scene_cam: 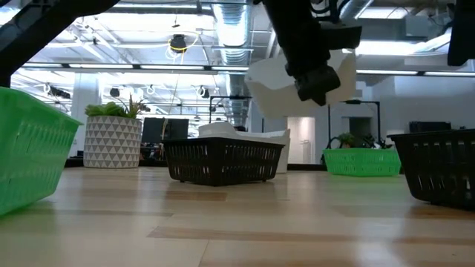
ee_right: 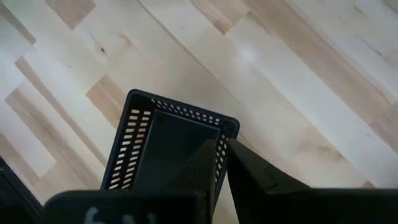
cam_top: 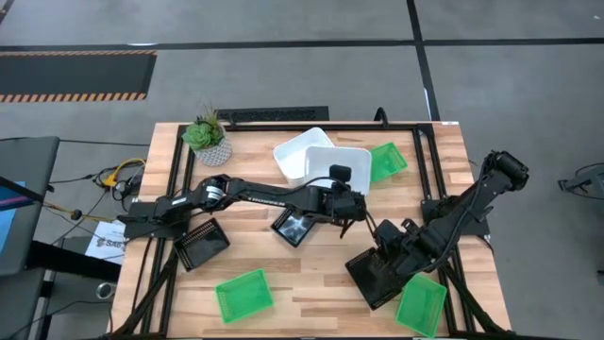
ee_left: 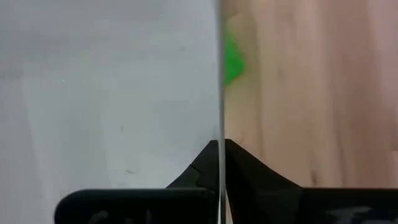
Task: Stack baskets by color
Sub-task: Stack the bottom white bin on top of the top white bin
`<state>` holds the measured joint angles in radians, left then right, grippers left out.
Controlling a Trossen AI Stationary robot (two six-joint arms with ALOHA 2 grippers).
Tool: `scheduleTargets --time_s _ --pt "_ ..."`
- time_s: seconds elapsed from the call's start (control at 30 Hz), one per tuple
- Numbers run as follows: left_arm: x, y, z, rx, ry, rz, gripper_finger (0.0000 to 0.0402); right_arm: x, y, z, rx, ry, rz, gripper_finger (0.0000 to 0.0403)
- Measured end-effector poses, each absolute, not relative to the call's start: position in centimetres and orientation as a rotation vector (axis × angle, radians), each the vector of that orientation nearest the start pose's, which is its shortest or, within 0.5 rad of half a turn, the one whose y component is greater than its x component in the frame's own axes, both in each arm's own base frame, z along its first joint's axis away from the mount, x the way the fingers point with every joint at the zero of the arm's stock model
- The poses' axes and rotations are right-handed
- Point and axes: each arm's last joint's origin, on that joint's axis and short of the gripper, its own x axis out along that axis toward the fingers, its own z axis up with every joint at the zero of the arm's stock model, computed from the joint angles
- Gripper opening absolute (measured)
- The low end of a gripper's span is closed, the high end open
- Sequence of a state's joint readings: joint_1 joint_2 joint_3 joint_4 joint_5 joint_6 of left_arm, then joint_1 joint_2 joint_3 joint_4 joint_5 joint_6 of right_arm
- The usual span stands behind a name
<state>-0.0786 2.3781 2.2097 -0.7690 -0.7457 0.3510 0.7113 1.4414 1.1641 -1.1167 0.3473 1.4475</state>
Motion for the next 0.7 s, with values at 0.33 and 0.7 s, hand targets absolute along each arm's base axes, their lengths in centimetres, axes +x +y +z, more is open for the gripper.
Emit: scheduleTargets --time_s 0.33,0.7 --pt "50.7 -1.6 23.4 0.678 0.997 0.672 0.0 20.0 15.8 26.3 0.556 1.094 -0.57 0.0063" --pt "48.4 0.7 25.5 0.653 1.096 0.748 0.0 20.1 15.6 26.2 0.577 1.043 -0.616 0.0063"
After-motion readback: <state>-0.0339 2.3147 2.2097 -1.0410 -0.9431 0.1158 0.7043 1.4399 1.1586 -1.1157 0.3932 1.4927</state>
